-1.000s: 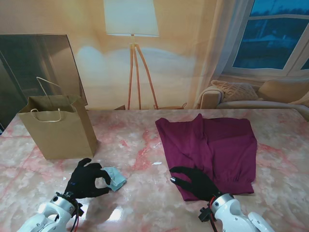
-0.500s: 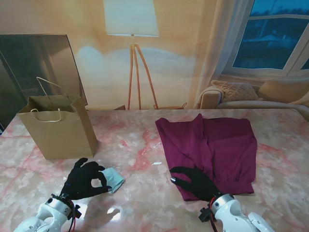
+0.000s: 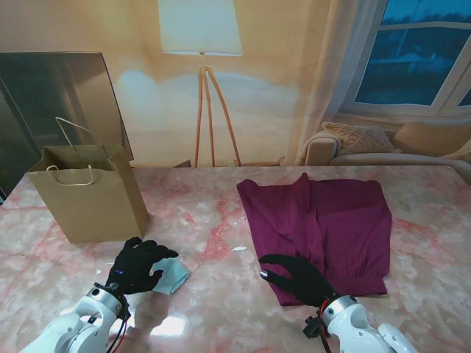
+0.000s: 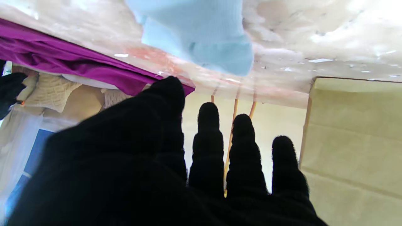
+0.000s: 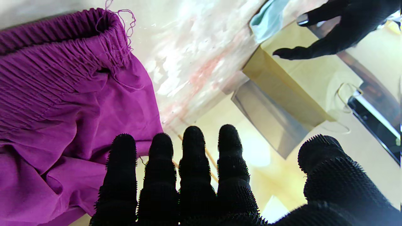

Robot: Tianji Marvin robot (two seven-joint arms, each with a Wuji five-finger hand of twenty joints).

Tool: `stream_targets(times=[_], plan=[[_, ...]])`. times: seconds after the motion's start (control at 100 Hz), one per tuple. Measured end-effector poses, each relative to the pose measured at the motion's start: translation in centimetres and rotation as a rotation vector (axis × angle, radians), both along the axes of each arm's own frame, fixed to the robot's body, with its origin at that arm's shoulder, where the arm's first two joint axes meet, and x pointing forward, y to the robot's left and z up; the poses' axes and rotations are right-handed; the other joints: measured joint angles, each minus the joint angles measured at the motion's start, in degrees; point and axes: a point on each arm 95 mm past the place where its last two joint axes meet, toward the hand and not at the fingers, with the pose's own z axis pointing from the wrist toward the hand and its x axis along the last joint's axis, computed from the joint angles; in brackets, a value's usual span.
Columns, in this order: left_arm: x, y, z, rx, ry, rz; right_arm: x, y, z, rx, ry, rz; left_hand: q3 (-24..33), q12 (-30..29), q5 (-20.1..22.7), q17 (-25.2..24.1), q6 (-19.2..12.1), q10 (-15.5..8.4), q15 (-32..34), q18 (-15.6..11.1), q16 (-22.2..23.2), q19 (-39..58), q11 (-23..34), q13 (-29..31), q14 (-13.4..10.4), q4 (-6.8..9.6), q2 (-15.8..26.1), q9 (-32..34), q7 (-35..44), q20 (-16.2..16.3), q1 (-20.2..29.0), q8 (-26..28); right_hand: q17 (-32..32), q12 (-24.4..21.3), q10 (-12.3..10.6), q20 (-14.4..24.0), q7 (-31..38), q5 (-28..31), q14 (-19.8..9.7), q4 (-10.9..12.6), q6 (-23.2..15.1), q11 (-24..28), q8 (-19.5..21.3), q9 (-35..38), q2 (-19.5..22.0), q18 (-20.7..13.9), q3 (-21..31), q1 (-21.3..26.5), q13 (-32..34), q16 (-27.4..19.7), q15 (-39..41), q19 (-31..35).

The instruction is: Fold the socks and the shorts into the kraft paper bag

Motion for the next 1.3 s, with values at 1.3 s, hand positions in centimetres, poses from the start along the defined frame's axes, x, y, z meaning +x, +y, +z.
stream_targets(times=[1.3], plan=[[1.6,-0.8,5.1,-0.016,-0.129,0.044,0.1,-0.2,0.1,0.005,0.000,-0.006,-13.70,24.56,11.17,1.41,-9.49,-1.68,13.53,-0.08,13.06,10.95,7.05,17.29,0.01,0.15,-4.21,32.96,32.03,-5.52,2.00,17.59,-0.02,0.59,0.01,0.01,0.65,0.69,0.01,0.00,-0.57,0.49,0.13,0.02,0.63,0.00,-0.64,0.98,0.00,0.00,0.00,0.02]])
